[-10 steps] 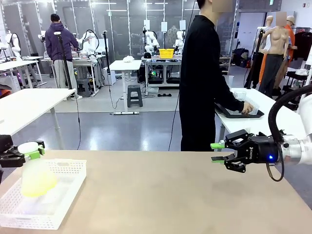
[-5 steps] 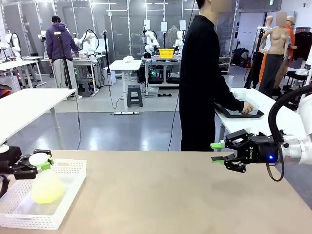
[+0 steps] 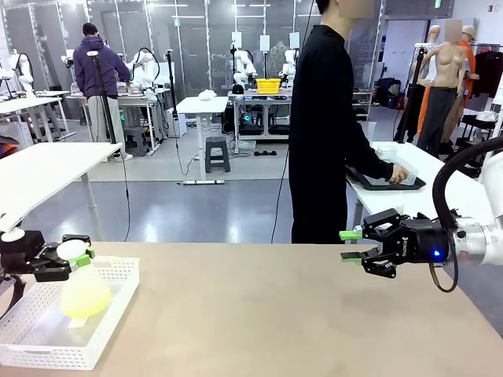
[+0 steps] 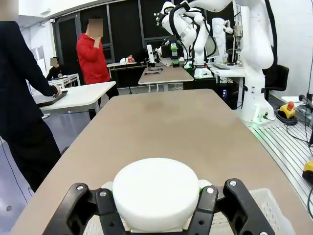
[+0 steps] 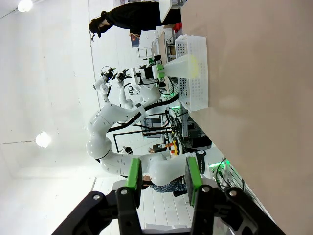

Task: Prepare the solutions needed for the experiment.
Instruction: When the human places the Big flask in the center of the table, pick up the Big flask and place it in the left Organizing basket.

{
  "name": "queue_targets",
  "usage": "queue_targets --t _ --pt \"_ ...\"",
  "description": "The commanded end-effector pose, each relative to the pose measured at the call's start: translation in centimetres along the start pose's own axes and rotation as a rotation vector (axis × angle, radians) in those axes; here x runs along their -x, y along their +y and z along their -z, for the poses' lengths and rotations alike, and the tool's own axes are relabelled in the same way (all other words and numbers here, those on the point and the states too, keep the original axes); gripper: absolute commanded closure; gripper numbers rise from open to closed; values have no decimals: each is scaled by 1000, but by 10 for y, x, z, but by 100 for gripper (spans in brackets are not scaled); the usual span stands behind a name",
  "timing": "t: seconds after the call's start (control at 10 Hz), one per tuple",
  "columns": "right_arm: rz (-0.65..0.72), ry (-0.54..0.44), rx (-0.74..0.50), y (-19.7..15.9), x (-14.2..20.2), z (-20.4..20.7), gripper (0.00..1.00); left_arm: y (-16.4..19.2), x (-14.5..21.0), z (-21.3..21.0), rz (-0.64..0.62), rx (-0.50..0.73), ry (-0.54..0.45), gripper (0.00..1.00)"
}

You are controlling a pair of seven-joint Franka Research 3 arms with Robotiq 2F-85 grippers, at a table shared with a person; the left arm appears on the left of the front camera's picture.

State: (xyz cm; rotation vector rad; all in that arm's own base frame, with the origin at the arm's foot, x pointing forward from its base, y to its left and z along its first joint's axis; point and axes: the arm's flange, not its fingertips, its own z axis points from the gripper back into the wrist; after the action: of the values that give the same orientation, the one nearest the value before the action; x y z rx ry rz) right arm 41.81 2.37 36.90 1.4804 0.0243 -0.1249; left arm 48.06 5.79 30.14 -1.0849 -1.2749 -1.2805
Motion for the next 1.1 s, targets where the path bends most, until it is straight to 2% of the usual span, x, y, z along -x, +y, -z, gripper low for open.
queue_targets --t 0.0,0.9,1.0 --pt "-7 -3 12 1 1 0 53 -16 35 -2 33 6 -20 91" --pt "-7 -3 12 1 1 0 53 -6 61 -23 -35 -24 -20 91" --pt "-7 -3 12 1 1 0 53 -7 62 -24 -38 -21 -9 59"
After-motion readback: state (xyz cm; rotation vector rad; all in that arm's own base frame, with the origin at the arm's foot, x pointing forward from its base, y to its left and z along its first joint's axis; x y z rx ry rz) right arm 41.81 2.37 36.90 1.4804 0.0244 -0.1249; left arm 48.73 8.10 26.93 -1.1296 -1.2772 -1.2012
